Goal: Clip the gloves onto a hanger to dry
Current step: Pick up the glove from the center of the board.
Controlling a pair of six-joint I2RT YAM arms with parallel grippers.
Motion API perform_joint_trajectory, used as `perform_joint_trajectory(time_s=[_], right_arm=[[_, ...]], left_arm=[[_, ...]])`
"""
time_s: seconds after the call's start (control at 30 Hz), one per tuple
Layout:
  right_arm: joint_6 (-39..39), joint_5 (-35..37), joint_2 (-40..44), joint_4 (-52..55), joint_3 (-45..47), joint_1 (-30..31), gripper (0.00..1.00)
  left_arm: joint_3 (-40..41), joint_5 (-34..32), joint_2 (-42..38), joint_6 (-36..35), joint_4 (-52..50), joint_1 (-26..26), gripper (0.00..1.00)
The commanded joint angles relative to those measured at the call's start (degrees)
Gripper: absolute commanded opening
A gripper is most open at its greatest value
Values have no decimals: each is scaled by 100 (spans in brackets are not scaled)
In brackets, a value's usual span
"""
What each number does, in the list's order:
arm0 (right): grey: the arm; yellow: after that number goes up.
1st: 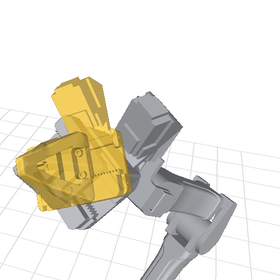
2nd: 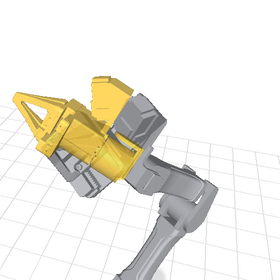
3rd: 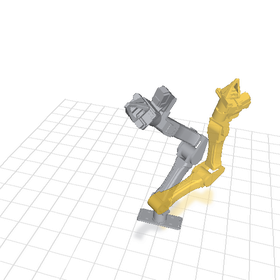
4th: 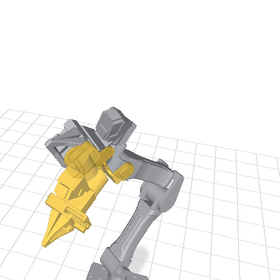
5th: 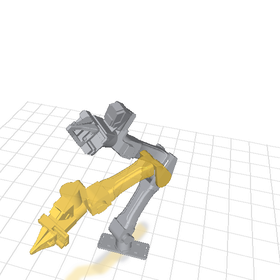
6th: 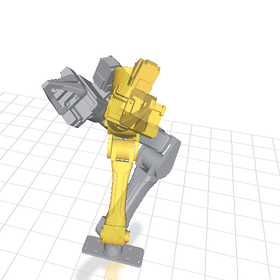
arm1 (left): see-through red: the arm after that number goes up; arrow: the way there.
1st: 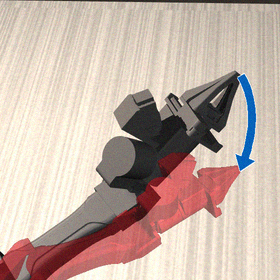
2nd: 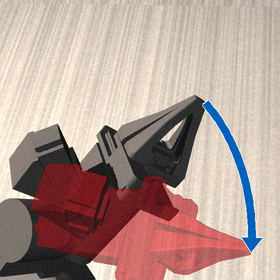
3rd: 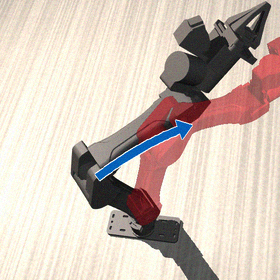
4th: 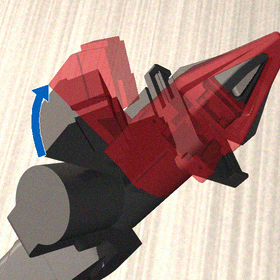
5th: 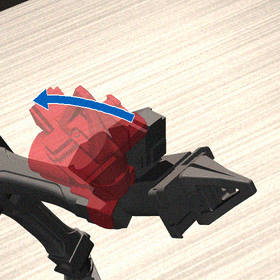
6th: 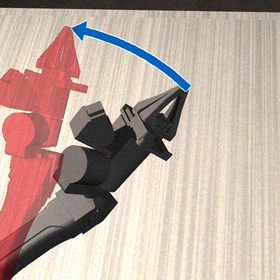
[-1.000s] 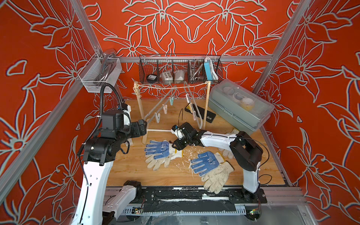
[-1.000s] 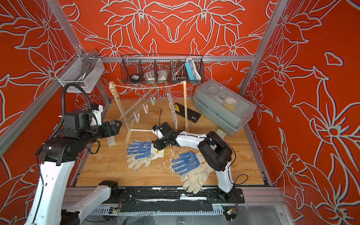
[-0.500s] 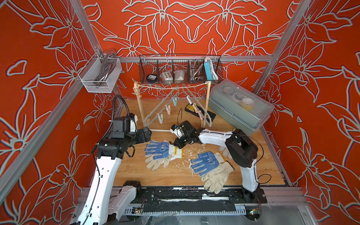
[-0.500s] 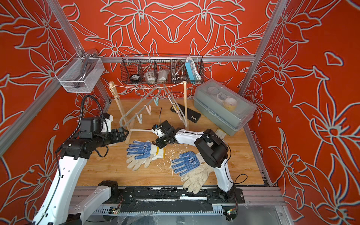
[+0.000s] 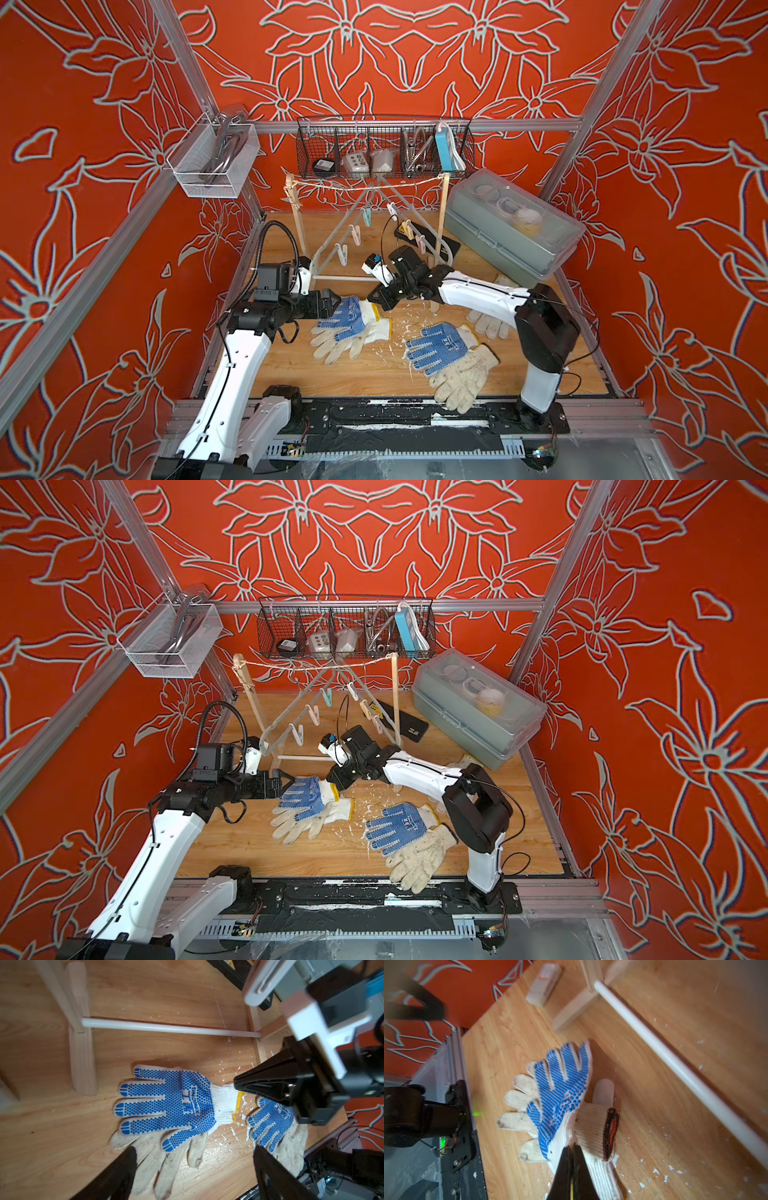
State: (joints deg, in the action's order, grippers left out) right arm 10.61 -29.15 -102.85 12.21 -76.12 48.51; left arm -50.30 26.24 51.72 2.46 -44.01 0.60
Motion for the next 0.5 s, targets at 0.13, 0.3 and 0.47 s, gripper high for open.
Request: perform_joint_trajectory(time_s=[0.13,0.3,0.47], right_arm=[[-692,-435,910,530,-136,0,0],[-1073,-718,1121,827,-441,0,0],[-1433,-765,1127,1205,-816,0,0]], left_arm=[[82,887,-181,-1348,822,-136,87],[132,1650,-289,-1844,1393,-335,87],[144,2207,-243,-1925,1518,-476,87]])
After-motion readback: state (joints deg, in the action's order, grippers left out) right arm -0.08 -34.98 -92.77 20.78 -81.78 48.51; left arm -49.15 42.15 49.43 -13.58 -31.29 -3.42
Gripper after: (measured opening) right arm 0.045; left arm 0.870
